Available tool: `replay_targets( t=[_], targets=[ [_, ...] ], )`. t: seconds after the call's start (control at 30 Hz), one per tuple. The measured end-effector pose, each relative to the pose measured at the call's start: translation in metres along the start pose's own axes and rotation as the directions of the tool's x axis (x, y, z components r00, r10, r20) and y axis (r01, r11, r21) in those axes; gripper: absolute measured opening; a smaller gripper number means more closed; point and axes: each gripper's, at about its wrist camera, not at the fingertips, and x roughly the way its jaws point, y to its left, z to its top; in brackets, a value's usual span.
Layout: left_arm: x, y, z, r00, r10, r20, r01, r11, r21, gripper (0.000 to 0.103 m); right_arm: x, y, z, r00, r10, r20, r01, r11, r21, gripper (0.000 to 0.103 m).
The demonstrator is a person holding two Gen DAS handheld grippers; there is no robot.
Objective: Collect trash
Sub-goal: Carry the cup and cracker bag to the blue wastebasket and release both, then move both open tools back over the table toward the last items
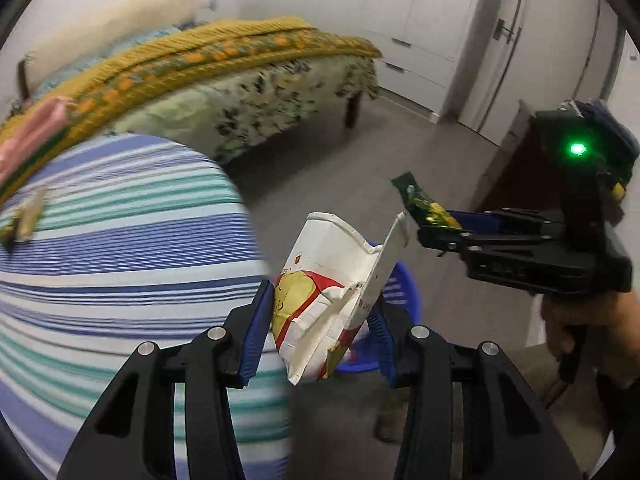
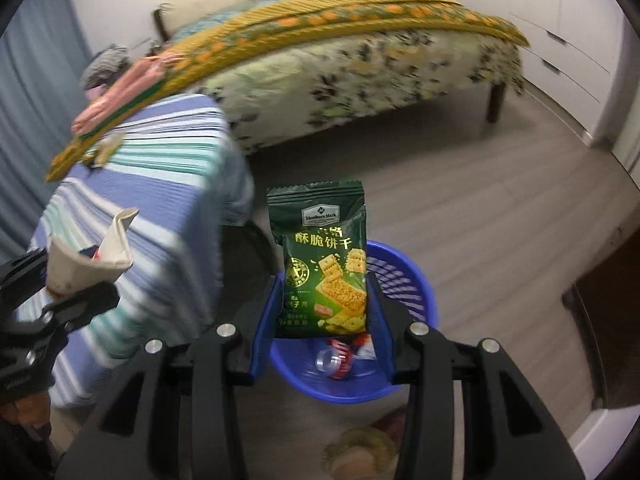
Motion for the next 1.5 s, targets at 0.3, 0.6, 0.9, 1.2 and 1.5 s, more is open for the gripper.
replay_targets(
  t=[0.3, 0.6, 0.9, 1.2, 1.5],
  targets=[
    [0.086, -0.031, 0.026, 0.995, -0.067, -0.075, 0.065, 0.998, -0.027, 0.049, 0.034, -0.054, -0.001, 1.000, 0.013, -0.026, -0.010, 0.993, 0.114, 0.043],
    [0.103, -0.024, 0.038, 0.996, -0.070, -0.053, 0.066, 0.996, -0.061, 0.084, 0.029, -0.069, 0.002, 1.000, 0.017, 0.021, -0.020, 0.985, 0.169, 0.068],
    [0.020, 0.025, -0.006, 0.999, 0.026, 0.028, -0.024, 0.997, -0.077, 0.093, 0.012, -0.032, 0.006, 0.990, -0.112, 0.091, 0.106, 0.992, 0.076, 0.088],
    [-0.043, 0.142, -0.086, 0.961, 0.276, -0.027, -0.277, 0.944, -0.177, 0.093, 0.016, 0.107, -0.001, 0.980, -0.056, 0.190, 0.105, 0.961, -0.257, 0.088],
    [-0.090, 0.255, -0.121, 0.905, 0.417, -0.078, -0.422, 0.867, -0.264, 0.094, 0.034, 0.260, -0.010, 0.985, 0.133, 0.112, -0.069, 0.890, -0.452, 0.088]
  ],
)
